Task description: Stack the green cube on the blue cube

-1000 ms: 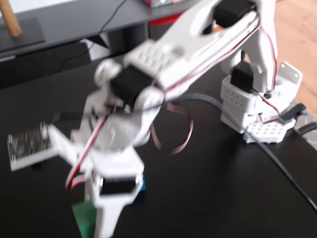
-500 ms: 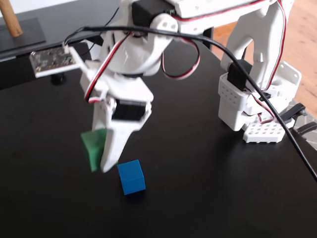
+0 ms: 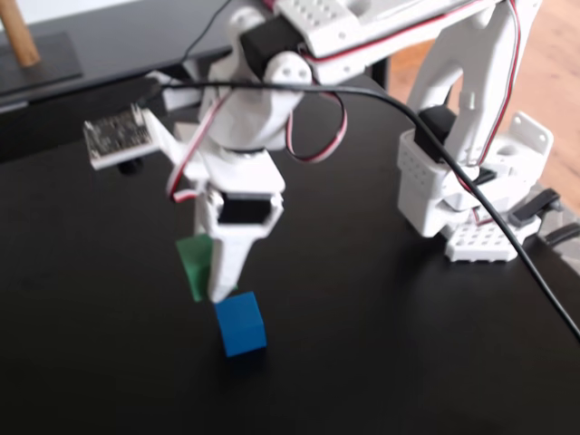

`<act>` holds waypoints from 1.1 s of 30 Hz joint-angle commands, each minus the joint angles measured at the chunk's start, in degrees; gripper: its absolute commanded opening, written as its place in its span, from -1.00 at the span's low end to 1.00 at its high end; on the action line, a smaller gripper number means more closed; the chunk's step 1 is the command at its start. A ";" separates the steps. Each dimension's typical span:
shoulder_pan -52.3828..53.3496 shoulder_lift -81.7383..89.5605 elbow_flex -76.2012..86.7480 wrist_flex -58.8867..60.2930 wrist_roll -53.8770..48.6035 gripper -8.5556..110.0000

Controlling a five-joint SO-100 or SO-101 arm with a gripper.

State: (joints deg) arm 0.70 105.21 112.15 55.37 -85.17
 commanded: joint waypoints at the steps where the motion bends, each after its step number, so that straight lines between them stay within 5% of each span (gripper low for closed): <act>1: -1.41 5.36 1.93 -3.34 1.67 -0.83; 33: -2.20 4.92 11.34 -11.87 1.49 -0.81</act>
State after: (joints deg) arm -1.76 107.05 124.01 44.47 -83.50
